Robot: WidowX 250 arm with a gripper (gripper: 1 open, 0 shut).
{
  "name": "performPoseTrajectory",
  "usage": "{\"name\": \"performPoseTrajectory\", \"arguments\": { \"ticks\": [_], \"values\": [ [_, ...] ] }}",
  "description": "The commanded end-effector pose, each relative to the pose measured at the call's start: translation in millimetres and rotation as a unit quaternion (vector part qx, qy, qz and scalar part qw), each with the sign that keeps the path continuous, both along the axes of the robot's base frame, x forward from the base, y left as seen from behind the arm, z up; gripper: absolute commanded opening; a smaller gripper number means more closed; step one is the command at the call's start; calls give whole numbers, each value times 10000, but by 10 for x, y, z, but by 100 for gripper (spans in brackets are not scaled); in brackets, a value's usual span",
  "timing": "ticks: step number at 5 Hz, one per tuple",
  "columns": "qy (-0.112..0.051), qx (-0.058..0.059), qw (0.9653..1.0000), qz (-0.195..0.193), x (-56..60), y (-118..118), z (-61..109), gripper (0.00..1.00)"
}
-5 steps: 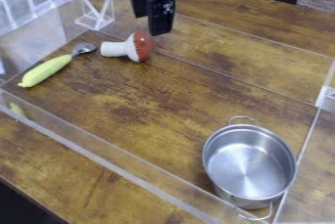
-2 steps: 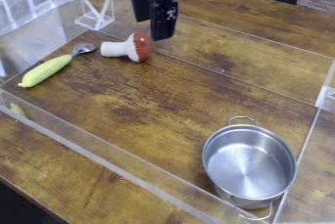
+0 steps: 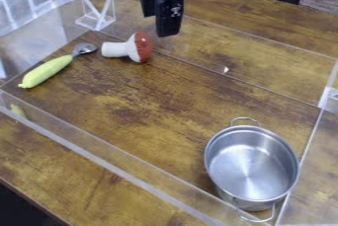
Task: Remove the mushroom from the silver pot and put it on the table
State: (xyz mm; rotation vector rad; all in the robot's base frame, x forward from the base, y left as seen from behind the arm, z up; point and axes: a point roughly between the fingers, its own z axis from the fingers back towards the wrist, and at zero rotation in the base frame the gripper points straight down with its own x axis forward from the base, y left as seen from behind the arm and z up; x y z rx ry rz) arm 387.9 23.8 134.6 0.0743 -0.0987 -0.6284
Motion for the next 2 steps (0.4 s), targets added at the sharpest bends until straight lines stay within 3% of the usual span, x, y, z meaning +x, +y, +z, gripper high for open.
{"name": "performPoseTrajectory", "arguments": {
  "ticks": [1, 2],
  "values": [
    [-475, -27, 9965, -693, 72, -28, 192, 100],
    [-477, -92, 9950, -877, 60, -49, 10, 100]
  ]
}}
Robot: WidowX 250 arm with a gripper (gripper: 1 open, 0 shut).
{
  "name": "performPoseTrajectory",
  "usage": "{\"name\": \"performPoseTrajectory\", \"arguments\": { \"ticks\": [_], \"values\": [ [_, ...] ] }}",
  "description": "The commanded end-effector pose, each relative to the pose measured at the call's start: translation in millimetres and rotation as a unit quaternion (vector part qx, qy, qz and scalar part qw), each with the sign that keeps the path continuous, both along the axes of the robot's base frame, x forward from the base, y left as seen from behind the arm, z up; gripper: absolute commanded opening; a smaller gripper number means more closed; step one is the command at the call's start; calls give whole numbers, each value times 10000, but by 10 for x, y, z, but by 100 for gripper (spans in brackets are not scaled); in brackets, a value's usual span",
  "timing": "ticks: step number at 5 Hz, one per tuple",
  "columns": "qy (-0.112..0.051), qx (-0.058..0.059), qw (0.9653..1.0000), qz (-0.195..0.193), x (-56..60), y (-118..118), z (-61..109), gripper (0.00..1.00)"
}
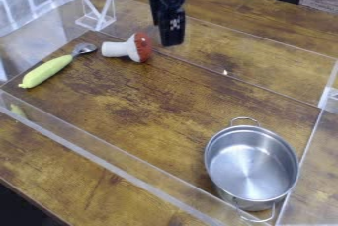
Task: Remove the mushroom from the silver pot and put it on the table
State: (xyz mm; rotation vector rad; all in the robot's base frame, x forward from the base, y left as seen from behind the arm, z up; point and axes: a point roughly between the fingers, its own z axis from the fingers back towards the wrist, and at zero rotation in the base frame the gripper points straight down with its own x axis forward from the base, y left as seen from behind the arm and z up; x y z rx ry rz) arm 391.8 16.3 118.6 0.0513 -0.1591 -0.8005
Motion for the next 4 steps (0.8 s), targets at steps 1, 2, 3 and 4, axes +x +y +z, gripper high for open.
{"name": "performPoseTrajectory", "arguments": {
  "ticks": [1, 2, 3, 4],
  "values": [
    [-298, 14, 9994, -145, 27, 44, 13, 100],
    [-351, 57, 9994, -53, 197, 162, -68, 100],
    [-426, 101, 9990, -15, 396, 237, -84, 0],
    [-506, 87, 9987, -3, 506, 253, -79, 100]
  ]
}}
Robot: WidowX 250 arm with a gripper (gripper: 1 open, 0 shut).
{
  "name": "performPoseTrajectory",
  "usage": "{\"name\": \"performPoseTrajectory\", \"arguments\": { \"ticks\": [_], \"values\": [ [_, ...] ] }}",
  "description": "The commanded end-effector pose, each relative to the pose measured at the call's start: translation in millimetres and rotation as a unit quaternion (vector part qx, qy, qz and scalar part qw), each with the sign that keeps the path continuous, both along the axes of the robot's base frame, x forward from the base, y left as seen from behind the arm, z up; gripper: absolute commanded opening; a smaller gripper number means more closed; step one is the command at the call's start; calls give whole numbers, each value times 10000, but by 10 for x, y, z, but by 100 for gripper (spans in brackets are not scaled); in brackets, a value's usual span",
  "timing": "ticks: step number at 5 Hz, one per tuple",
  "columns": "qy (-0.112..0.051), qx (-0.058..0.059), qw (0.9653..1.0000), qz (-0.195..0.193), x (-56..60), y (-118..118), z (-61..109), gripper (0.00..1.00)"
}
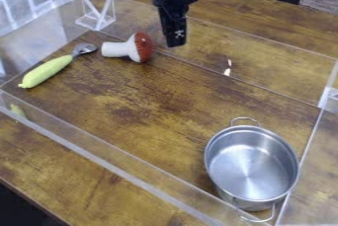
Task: Remove the mushroom from the silver pot and put it on the table
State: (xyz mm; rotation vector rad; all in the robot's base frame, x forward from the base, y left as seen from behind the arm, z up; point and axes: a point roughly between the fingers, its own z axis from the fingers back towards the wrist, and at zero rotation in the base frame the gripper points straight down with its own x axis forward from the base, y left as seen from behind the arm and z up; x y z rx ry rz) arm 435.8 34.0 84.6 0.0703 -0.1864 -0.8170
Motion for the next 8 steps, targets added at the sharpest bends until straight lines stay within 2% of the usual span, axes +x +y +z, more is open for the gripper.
{"name": "performPoseTrajectory", "arguments": {
  "ticks": [1, 2, 3, 4, 6, 8],
  "values": [
    [-424, 30, 9990, 147, 155, 92, 236, 100],
    [-472, 42, 9972, 570, 216, 170, 251, 100],
    [-498, 53, 9939, 981, 255, 244, 287, 100],
    [-479, 26, 9898, 1341, 251, 319, 221, 100],
    [-390, -83, 9975, 576, 245, 265, 53, 100],
    [-385, -111, 9978, 529, 204, 3, 63, 100]
  ]
}}
